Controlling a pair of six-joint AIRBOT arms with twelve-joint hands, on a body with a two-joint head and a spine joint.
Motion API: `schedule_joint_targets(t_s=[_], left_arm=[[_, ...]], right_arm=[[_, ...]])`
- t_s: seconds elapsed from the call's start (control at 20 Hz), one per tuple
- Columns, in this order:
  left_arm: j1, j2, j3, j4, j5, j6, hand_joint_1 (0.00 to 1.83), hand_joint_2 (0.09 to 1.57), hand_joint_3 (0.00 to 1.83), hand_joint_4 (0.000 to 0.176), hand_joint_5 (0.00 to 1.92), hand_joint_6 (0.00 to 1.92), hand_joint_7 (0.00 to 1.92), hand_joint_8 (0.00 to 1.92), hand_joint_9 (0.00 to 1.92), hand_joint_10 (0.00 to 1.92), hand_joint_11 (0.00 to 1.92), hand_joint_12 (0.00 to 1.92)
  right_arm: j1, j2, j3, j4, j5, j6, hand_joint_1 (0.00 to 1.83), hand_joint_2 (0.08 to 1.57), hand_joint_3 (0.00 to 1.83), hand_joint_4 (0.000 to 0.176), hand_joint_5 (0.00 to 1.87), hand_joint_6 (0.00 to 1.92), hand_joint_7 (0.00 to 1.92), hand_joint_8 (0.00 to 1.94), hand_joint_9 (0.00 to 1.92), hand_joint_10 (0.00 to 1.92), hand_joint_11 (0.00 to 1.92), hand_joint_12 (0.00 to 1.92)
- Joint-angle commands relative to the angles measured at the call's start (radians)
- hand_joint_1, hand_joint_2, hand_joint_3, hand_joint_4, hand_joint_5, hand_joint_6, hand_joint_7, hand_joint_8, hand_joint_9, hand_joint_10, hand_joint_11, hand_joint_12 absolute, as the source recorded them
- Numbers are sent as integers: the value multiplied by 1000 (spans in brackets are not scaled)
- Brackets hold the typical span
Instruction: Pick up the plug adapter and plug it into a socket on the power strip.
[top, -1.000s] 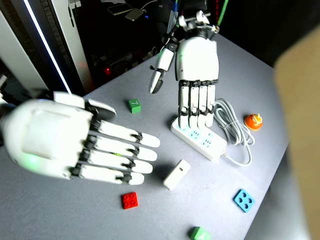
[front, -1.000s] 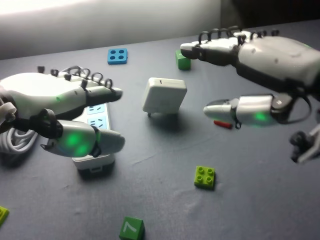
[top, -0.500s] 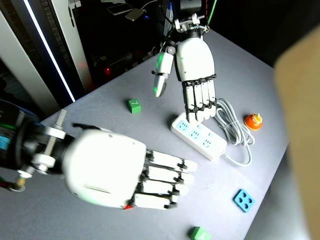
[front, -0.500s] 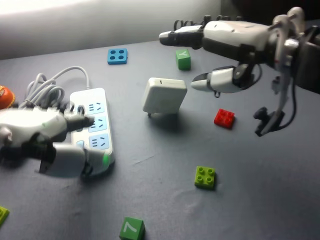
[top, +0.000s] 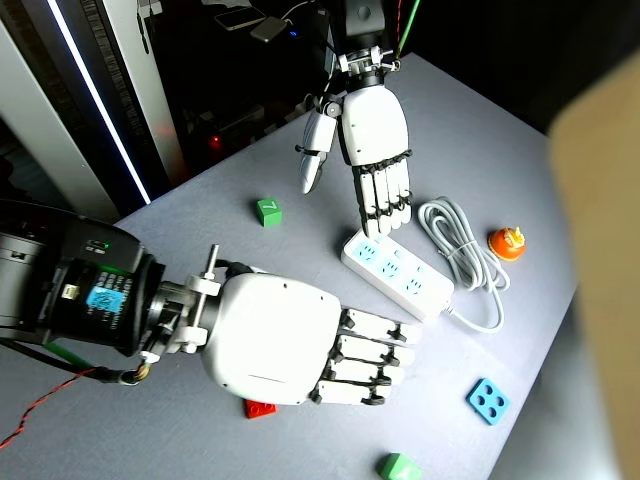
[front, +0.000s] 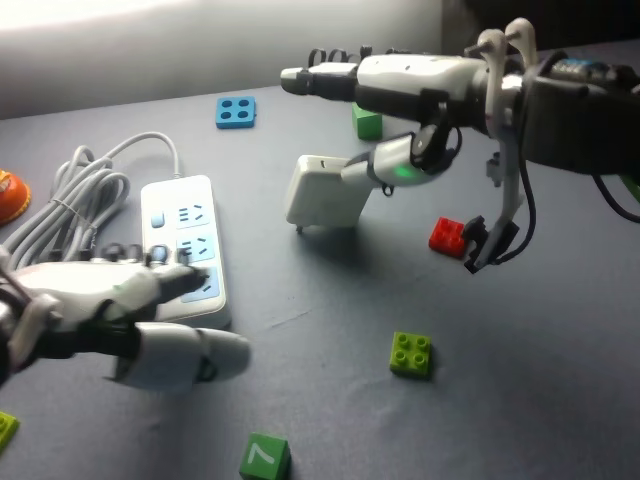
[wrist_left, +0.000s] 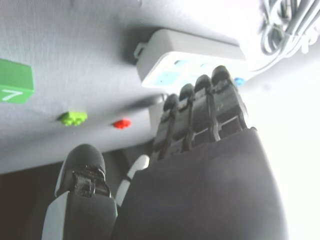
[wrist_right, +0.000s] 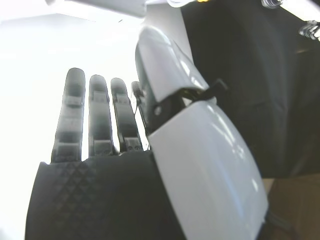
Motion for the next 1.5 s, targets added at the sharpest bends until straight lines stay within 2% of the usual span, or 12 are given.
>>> schedule_joint_targets(t_s=[0.0,0.05,0.15,0.3,0.6,0.7,0.85,1.1,1.2,1.35,1.45], left_arm=[[-17,-4,13,40,-16,-4,0,1227,0,0,0,0,0,0,0,0,0,0],[-21,-11,17,40,-15,-5,0,1233,0,0,0,0,0,0,0,0,0,0],[-24,-27,28,40,-17,-9,0,1235,0,0,0,0,0,0,0,0,0,0],[-4,-41,35,40,-31,-35,0,1231,0,0,0,0,0,0,0,0,0,0],[33,-45,37,40,-48,-66,0,1239,0,0,2,1,0,0,0,0,0,0],[39,-49,35,40,-50,-66,0,1241,1,0,15,5,0,0,0,0,0,0],[35,-59,41,40,-55,-66,0,1239,0,0,10,2,0,0,0,0,0,0],[41,-63,37,40,-45,-65,2,1244,1,0,43,11,0,0,0,0,0,0],[46,-59,35,40,-41,-65,1,1245,1,0,59,14,11,4,6,2,9,4],[46,-57,34,40,-41,-65,0,1238,0,0,37,2,0,0,0,0,0,0],[46,-56,36,40,-41,-65,0,1234,0,0,17,0,0,0,0,0,0,0]], right_arm=[[20,-2,14,0,72,7,1279,1261,0,0,31,1,9,0,16,2,0,135],[22,-7,22,0,65,7,1252,1270,0,0,10,4,1,0,6,1,0,260],[25,-21,52,-1,27,7,1276,1250,0,0,10,2,0,0,23,4,0,384],[20,-29,67,-1,-17,7,1302,1232,0,0,72,14,35,8,51,8,0,406],[6,-48,88,-1,-32,8,1250,1235,0,0,34,1,28,1,54,5,0,345],[0,-59,103,-1,-31,7,1237,1251,2,0,17,0,0,0,10,1,0,253],[-11,-74,123,-1,-26,7,1253,1259,1,0,51,7,24,6,28,4,0,229],[-24,-94,142,-2,-29,7,1297,1240,0,0,52,6,64,7,97,10,0,485],[-27,-108,161,-2,-32,6,1269,1229,0,0,51,2,49,0,89,2,0,447],[-35,-126,189,-2,-42,6,1281,1223,0,0,93,10,95,9,121,9,0,500],[-40,-133,198,-3,-46,5,1299,1231,0,0,53,2,72,1,91,1,0,432]])
